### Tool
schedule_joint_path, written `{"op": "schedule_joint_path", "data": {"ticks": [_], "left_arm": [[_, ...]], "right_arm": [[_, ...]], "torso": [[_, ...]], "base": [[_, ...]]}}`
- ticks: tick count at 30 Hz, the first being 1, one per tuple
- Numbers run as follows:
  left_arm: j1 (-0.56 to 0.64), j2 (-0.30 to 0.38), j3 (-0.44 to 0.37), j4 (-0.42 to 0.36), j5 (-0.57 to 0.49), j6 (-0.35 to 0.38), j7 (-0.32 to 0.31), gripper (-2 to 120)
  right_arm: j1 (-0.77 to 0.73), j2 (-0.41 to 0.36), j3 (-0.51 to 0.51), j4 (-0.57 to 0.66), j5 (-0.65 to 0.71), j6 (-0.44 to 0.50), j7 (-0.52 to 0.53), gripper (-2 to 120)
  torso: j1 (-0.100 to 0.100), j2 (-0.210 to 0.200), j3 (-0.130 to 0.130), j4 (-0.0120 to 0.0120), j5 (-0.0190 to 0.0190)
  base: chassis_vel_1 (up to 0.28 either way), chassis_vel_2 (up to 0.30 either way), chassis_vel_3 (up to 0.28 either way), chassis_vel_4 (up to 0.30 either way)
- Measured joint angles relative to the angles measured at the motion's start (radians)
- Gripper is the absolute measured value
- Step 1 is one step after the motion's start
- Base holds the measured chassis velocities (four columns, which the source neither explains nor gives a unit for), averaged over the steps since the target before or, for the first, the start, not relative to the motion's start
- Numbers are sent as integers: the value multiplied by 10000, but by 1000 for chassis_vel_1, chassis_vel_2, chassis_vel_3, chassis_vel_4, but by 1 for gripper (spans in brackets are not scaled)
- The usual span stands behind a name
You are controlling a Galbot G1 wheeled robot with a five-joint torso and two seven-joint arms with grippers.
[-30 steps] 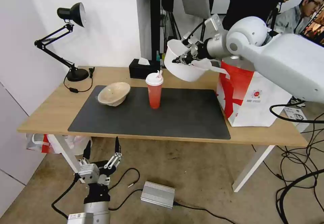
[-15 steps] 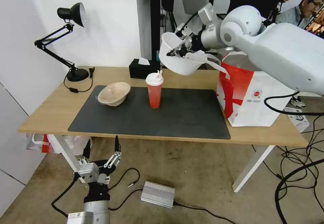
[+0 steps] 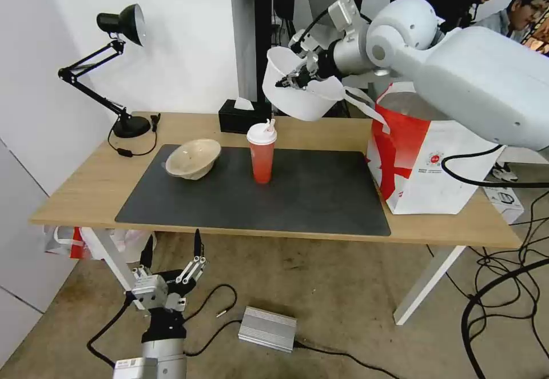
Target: Pick up the trash from the table and place it into the takeout bag.
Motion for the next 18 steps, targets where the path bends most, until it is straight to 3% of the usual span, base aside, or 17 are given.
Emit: {"op": "schedule_joint_path", "data": {"ticks": [18], "left_arm": [[60,66,-34,-85,-19,-25,-5,100]], "right_arm": [[699,309,-275,-367,256,0,-25,0]], "torso": [[0,0,0,1,0]], "base": [[0,0,0,0]]}}
